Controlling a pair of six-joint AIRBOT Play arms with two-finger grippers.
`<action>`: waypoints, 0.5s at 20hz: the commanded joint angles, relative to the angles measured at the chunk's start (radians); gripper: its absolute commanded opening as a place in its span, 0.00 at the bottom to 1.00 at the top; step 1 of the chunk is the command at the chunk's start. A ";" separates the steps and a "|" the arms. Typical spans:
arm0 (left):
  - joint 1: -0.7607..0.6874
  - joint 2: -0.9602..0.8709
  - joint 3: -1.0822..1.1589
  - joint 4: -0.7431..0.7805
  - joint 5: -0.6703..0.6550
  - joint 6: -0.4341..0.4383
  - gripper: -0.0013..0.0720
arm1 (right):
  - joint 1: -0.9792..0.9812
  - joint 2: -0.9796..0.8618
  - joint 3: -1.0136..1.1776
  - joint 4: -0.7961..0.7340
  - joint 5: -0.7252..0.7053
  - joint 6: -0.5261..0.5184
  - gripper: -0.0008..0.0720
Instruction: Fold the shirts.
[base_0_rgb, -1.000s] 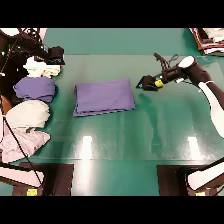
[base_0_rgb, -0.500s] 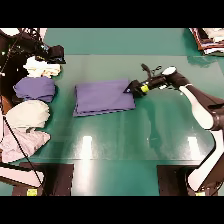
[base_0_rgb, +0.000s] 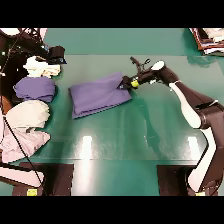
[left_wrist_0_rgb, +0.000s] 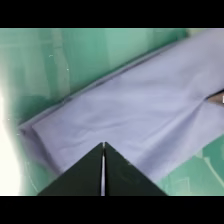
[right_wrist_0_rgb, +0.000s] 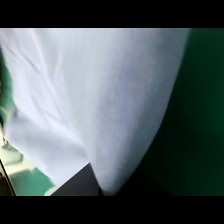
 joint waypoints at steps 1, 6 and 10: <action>-0.057 0.001 0.000 -0.010 -0.019 0.029 0.06 | -0.108 0.111 -0.061 0.000 -0.039 -0.001 0.03; -0.180 0.000 0.000 -0.010 -0.005 0.047 0.06 | -0.439 0.416 -0.333 -0.104 -0.123 0.001 0.03; -0.254 0.000 0.000 -0.010 0.024 0.064 0.06 | -0.787 0.642 -0.564 -0.131 -0.168 0.003 0.03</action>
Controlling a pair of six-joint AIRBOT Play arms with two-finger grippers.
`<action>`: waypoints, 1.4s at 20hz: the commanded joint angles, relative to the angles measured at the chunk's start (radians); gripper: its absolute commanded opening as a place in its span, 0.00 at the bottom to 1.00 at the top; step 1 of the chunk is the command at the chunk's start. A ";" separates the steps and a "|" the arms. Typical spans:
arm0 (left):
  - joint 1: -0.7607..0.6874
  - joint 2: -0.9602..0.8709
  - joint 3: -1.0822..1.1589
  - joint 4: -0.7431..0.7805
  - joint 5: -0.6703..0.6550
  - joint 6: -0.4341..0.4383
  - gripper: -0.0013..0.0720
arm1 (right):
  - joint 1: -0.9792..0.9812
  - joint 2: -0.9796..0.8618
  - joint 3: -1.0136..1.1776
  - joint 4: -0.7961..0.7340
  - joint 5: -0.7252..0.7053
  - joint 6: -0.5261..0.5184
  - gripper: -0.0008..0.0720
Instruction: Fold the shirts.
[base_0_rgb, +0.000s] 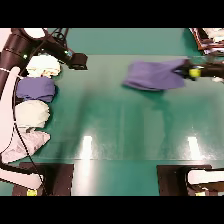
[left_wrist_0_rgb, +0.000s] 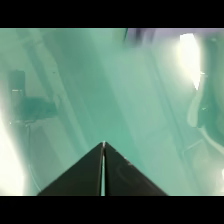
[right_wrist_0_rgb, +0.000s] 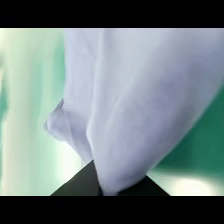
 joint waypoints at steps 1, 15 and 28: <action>-0.068 0.000 0.000 0.000 0.034 0.013 0.06 | -0.296 0.190 -0.196 -0.033 -0.049 0.003 0.03; -0.105 0.000 0.000 -0.018 0.089 0.013 0.06 | -0.757 0.554 -0.676 -0.237 -0.163 0.062 0.10; -0.105 0.000 0.000 -0.017 0.084 0.012 0.06 | -0.558 0.456 -0.242 -0.387 0.204 0.063 0.80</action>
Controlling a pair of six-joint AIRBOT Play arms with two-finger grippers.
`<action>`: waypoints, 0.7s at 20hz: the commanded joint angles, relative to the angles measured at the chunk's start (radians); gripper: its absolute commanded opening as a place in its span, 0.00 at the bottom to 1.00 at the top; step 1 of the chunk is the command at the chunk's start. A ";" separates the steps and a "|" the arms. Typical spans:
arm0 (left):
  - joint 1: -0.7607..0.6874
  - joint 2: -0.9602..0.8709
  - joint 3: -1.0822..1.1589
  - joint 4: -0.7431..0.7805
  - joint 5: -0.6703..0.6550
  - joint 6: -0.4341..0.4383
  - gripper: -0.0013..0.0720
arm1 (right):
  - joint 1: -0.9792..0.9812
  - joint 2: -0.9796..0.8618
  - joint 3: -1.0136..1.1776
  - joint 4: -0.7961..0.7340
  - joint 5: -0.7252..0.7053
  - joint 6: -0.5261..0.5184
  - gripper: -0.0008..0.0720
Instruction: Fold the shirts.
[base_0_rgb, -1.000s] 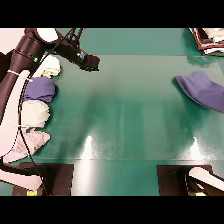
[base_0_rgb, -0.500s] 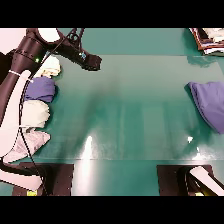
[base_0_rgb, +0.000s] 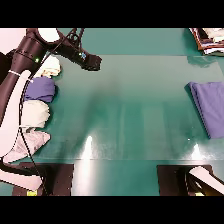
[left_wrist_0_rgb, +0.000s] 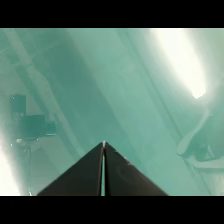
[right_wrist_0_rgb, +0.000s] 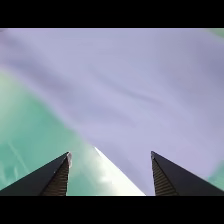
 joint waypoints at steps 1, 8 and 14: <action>-0.001 0.000 0.000 0.000 -0.010 -0.001 0.06 | 0.207 -0.005 0.079 -0.001 0.048 0.000 0.80; 0.000 0.000 0.000 0.000 0.014 0.000 0.06 | 0.729 -0.004 0.121 -0.004 -0.014 -0.001 0.37; 0.000 0.000 0.000 0.000 0.014 0.000 0.06 | 0.899 -0.005 0.118 -0.010 -0.060 -0.001 0.03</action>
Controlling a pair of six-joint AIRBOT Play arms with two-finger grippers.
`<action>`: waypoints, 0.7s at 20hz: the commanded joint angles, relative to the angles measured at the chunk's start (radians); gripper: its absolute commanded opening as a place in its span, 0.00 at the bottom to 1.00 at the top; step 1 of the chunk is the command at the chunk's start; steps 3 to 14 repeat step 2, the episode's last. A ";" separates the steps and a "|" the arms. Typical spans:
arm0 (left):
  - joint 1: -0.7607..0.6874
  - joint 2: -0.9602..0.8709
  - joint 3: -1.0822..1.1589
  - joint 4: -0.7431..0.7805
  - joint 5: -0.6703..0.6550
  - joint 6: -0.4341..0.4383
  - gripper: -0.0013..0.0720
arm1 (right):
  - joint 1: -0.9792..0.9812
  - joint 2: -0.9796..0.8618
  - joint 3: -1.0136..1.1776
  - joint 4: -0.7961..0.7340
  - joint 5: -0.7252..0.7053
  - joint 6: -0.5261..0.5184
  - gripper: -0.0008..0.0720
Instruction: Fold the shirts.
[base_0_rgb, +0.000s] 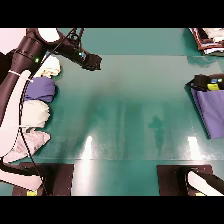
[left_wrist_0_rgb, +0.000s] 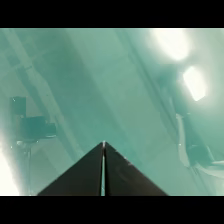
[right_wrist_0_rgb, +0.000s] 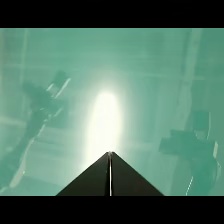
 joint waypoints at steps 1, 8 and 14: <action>0.000 0.000 0.000 0.000 0.003 0.000 0.06 | 0.076 0.000 0.002 0.000 -0.027 0.000 0.03; -0.001 0.000 0.000 0.000 0.003 0.000 0.06 | 0.075 0.000 0.002 0.000 -0.023 0.000 0.03; -0.001 0.000 0.000 0.000 0.003 0.000 0.06 | 0.075 0.000 0.002 0.000 -0.023 0.000 0.03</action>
